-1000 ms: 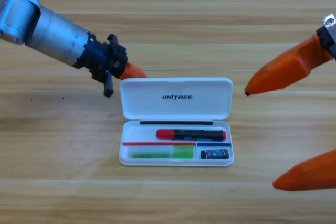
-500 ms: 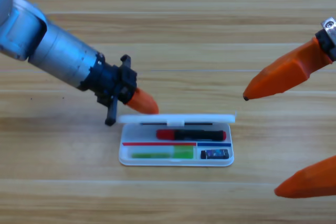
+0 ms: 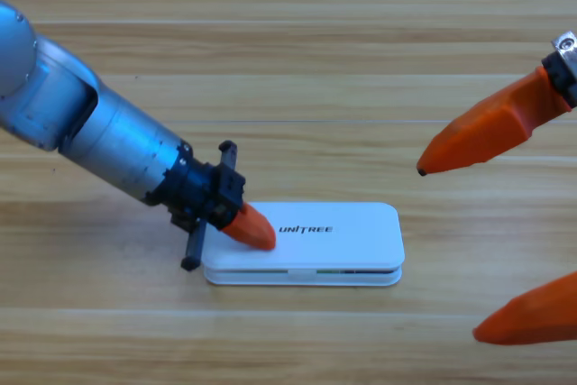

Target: Clean up eraser and pencils

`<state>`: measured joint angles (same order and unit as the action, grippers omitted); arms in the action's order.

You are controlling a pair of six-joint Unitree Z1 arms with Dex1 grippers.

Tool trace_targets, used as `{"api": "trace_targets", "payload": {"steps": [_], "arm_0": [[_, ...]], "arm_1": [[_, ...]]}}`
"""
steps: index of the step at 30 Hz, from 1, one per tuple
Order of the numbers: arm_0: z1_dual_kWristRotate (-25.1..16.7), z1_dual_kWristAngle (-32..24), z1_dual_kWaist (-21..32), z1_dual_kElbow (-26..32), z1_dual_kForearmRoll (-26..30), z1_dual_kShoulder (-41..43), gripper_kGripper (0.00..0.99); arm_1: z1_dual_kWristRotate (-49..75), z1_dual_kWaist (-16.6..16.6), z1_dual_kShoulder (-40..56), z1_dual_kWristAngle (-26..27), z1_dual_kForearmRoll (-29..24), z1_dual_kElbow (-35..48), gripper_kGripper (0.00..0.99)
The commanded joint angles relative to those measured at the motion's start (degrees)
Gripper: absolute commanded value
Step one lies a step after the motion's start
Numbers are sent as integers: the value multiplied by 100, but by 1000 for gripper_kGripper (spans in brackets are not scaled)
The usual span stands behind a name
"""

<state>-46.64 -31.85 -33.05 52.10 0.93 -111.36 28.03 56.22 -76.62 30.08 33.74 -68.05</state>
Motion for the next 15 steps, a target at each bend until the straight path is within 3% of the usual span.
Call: {"api": "trace_targets", "payload": {"steps": [1,15], "arm_0": [[-55,161,-185,-262,-225,-281,0],[-29,328,-308,-535,-673,-606,0]], "arm_1": [[-25,-15,-248,77,-105,178,950],[-34,-15,-292,104,-105,169,950]]}}
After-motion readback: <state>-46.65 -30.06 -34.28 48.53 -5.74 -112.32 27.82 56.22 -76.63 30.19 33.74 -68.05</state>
